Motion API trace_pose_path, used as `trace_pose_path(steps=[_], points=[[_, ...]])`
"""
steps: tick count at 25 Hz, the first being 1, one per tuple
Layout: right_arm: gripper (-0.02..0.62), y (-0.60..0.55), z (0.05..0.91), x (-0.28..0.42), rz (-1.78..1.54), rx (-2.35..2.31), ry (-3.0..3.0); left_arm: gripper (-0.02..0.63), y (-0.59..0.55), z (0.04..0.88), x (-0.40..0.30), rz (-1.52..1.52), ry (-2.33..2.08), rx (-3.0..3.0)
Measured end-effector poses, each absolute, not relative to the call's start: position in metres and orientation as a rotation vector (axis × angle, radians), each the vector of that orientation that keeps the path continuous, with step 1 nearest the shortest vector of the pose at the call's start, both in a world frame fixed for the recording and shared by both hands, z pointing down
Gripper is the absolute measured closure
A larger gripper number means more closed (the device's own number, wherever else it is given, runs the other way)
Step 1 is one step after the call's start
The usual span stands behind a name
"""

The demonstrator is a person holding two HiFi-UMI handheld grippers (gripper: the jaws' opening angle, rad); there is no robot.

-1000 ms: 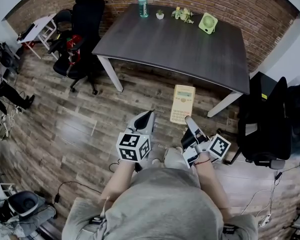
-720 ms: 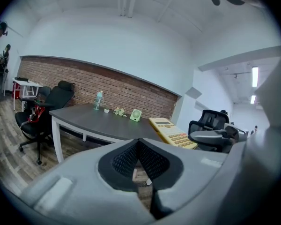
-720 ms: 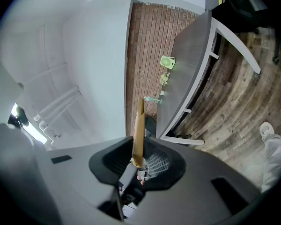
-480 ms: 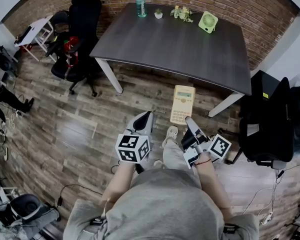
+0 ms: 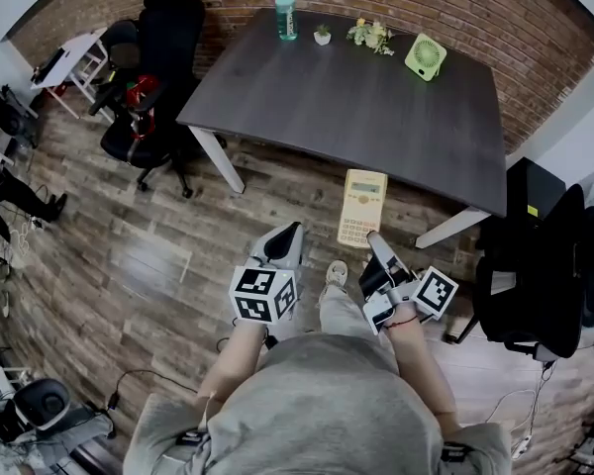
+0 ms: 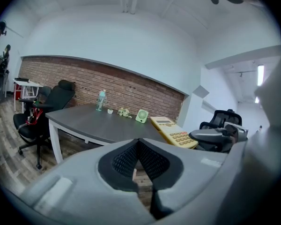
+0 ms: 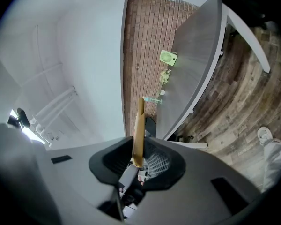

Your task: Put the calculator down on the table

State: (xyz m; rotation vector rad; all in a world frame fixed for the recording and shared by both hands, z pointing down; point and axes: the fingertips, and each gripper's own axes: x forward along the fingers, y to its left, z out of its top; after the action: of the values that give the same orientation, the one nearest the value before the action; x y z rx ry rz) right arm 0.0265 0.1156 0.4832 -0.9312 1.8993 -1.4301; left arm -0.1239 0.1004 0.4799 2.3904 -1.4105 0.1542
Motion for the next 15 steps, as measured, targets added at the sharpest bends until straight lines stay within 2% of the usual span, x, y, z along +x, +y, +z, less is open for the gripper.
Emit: trace_pose_path(steps=[15], points=[[0.52, -0.036, 0.462, 0.056, -1.436, -0.909, 1.938, 0.588, -0.04, 0.457, -0.103, 0.139, -1.461, 2.38]])
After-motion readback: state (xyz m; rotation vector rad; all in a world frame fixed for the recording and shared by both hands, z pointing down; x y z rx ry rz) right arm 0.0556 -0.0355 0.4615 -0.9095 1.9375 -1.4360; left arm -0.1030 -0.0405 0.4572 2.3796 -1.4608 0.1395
